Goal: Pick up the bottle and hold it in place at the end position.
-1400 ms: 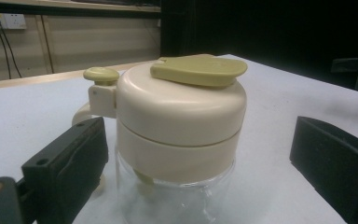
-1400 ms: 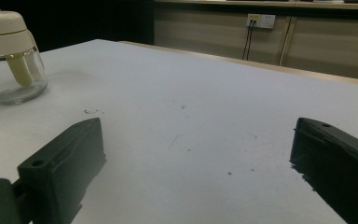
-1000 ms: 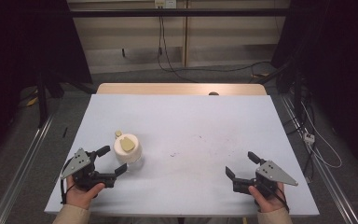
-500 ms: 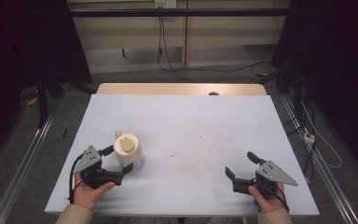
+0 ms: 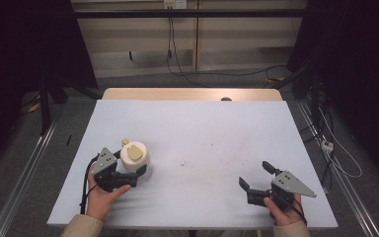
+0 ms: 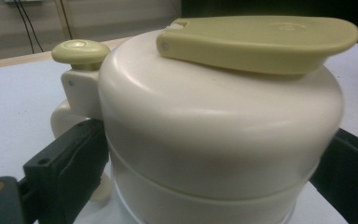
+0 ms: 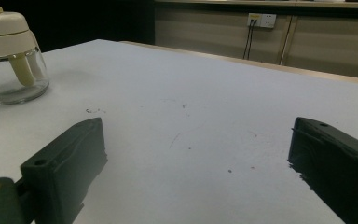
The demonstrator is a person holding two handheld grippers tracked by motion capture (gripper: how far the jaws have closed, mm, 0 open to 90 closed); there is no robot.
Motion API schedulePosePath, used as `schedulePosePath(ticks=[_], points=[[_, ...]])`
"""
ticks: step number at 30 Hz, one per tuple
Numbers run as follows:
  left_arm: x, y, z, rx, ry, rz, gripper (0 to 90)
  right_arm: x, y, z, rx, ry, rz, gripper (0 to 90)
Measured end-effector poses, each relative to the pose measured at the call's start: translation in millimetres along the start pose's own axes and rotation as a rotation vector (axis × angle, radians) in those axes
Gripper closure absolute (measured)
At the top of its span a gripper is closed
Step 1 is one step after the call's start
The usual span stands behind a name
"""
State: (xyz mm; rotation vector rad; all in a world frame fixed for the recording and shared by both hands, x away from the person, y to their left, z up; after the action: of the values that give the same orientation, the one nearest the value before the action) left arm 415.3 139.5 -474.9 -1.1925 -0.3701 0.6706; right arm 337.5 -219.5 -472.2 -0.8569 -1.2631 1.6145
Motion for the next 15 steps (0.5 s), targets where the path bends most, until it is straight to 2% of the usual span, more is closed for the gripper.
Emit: schedulePosePath(ticks=[6, 15], points=[[0.8, -1.4, -7.4, -0.016, 0.012, 0.041, 4.0, 0.8, 0.1, -0.6, 0.002, -0.004, 0.004, 3.7], [2.1, -3.0, -17.2, -0.039, 0.019, 0.064, 4.0, 0.4, -0.5, -0.2, -0.001, -0.002, 0.0, 3.9]])
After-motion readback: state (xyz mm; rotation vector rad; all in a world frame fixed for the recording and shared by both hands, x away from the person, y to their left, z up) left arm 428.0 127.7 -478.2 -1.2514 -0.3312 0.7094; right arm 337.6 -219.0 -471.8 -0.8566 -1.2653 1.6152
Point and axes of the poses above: each handheld gripper's, and its own axes: z roughly backward along the jaws, y roughly out of its underside, x roughly to its left, the point moved 10 cm from there along -z, roughly forward along the jaws, and after that the axes turned 5 degrees about y, right-handed, at the moved point
